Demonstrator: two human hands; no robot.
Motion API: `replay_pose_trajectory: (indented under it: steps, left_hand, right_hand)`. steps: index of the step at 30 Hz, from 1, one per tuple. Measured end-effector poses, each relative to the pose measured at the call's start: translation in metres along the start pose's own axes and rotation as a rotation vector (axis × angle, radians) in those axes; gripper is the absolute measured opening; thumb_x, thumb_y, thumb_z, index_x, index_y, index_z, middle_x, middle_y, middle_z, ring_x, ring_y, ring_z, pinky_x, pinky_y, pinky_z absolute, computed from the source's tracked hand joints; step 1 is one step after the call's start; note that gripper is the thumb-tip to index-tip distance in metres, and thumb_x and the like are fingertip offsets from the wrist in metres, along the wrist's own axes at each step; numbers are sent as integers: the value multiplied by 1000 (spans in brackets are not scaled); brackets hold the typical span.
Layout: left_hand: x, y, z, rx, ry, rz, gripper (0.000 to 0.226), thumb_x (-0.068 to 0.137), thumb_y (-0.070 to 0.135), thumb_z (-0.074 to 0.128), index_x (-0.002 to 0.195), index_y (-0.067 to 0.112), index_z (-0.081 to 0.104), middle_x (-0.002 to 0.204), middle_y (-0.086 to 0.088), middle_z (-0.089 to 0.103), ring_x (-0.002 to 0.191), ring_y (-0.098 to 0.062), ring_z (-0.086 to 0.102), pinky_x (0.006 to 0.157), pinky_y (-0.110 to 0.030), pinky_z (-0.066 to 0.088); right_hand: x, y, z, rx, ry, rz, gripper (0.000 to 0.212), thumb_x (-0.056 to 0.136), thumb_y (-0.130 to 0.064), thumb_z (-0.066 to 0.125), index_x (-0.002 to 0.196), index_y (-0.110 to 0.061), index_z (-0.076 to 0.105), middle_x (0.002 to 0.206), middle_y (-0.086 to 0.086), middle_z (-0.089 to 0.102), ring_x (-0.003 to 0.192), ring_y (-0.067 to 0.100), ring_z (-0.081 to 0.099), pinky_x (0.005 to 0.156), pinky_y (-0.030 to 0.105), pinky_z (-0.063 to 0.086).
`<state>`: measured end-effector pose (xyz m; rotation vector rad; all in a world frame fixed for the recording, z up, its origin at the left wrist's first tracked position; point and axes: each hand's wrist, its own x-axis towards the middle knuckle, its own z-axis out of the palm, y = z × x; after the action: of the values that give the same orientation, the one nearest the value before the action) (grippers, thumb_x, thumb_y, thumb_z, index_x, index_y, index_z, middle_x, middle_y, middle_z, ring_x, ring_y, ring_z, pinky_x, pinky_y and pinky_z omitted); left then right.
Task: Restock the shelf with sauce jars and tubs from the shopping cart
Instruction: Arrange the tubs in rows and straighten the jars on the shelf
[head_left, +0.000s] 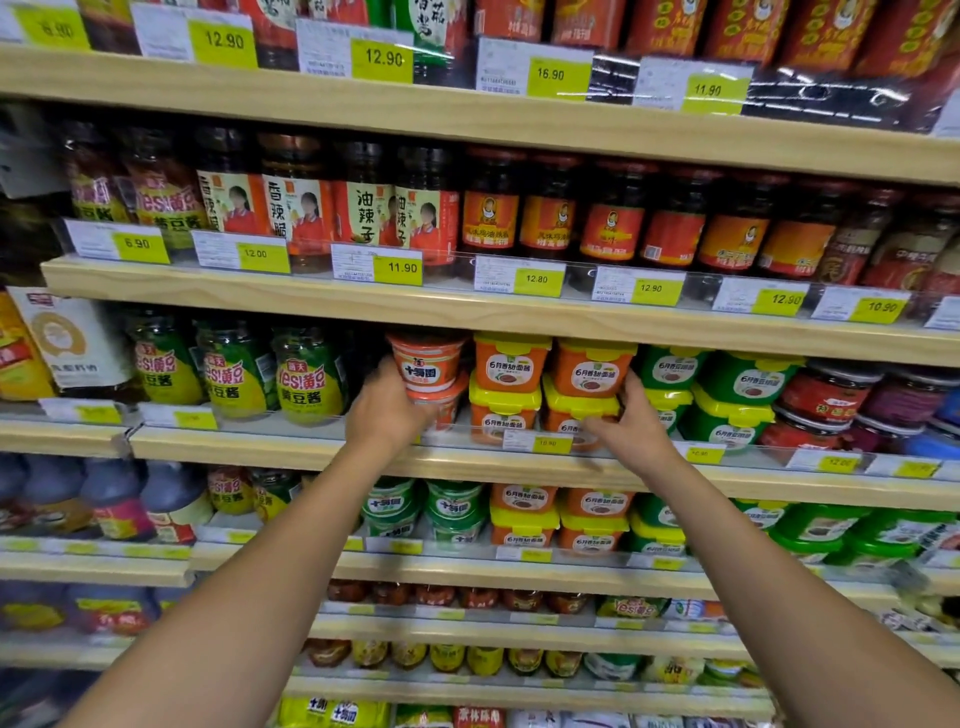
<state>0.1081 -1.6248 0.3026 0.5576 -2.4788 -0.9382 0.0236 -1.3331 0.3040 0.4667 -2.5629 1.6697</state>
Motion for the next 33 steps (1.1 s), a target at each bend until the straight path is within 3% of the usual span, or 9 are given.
replay_pose_trajectory:
  steps: [4, 9, 13, 17, 19, 22, 24, 30, 33]
  left_hand:
    - [3, -7, 1, -26, -14, 2, 84, 69, 50, 85, 131, 15, 40, 129, -15, 60, 116, -39, 60, 90, -47, 53]
    - [10, -7, -5, -63, -111, -30, 117, 49, 79, 70, 144, 30, 24, 142, -7, 55, 127, -36, 56, 101, -51, 50]
    - [6, -13, -5, -63, -91, -11, 108, 50, 79, 68, 139, 31, 31, 139, -6, 55, 123, -34, 58, 97, -48, 51]
    - [2, -14, -3, -25, -77, -1, 95, 63, 63, 80, 137, 28, 33, 139, -8, 55, 119, -36, 60, 92, -47, 52]
    - [1, -13, -2, 1, -55, 13, 95, 64, 63, 80, 137, 27, 32, 140, -9, 53, 120, -36, 59, 91, -47, 52]
    - [1, -11, -1, 40, -50, 11, 96, 67, 62, 81, 140, 25, 31, 141, -10, 50, 120, -37, 58, 90, -47, 51]
    - [1, -12, 0, 54, -48, 17, 96, 69, 62, 80, 141, 24, 30, 141, -10, 50, 120, -37, 58, 90, -47, 51]
    - [-2, -14, 2, 72, -50, 56, 94, 76, 57, 78, 147, 22, 27, 144, -12, 51, 125, -38, 56, 101, -51, 48]
    - [-9, -15, 3, 63, -21, 80, 94, 78, 53, 79, 149, 20, 26, 141, -11, 57, 124, -36, 59, 109, -56, 42]
  right_hand:
    - [0, 0, 2, 12, 22, -19, 88, 78, -3, 80, 149, -25, 34, 129, -6, 58, 117, 14, 56, 98, 35, 48]
    - [1, 0, 4, 6, 30, -21, 88, 78, -3, 81, 150, -23, 33, 128, -6, 57, 114, 12, 56, 95, 32, 48]
    - [0, 1, 4, -6, 30, -20, 84, 82, 2, 76, 150, -23, 33, 126, -5, 58, 101, 3, 62, 71, 15, 54]
    - [3, 2, 4, -30, 39, -30, 86, 82, 0, 78, 150, -25, 32, 133, -3, 57, 118, 14, 58, 94, 31, 53]
    - [3, 1, 7, -41, 42, -18, 86, 82, 1, 77, 150, -24, 32, 131, -3, 58, 108, 9, 61, 80, 24, 58]
    - [5, 1, 11, -72, 58, -26, 85, 82, 0, 77, 150, -23, 32, 131, -3, 59, 107, 10, 62, 77, 23, 58]
    - [4, 0, 10, -66, 44, -13, 86, 84, 1, 75, 152, -22, 29, 131, -2, 57, 104, 8, 60, 65, 15, 55]
    - [2, -2, 8, -76, 34, -11, 89, 83, -2, 77, 153, -25, 28, 136, -3, 56, 124, 17, 55, 96, 35, 52]
    - [0, -3, 9, -79, 47, -36, 88, 81, -2, 78, 152, -24, 30, 134, -4, 58, 120, 15, 58, 96, 37, 54]
